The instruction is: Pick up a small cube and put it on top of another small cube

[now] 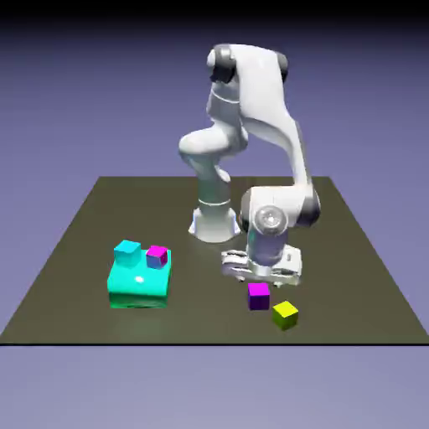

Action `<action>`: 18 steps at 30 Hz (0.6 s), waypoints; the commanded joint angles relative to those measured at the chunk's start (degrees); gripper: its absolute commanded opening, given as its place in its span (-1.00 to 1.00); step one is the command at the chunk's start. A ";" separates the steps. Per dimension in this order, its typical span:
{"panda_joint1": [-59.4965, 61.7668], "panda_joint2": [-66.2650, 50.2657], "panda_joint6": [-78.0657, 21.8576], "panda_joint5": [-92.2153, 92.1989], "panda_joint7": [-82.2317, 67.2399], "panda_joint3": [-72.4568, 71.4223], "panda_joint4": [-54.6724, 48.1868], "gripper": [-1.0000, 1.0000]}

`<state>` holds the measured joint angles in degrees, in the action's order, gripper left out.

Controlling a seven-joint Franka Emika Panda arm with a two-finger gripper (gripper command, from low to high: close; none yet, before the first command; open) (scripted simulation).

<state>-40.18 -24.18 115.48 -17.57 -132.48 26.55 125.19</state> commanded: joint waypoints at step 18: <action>5.82 2.64 -6.23 -0.24 -2.18 9.55 -0.99 -1.00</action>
<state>-34.36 -21.54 109.25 -17.63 -134.61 36.09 124.20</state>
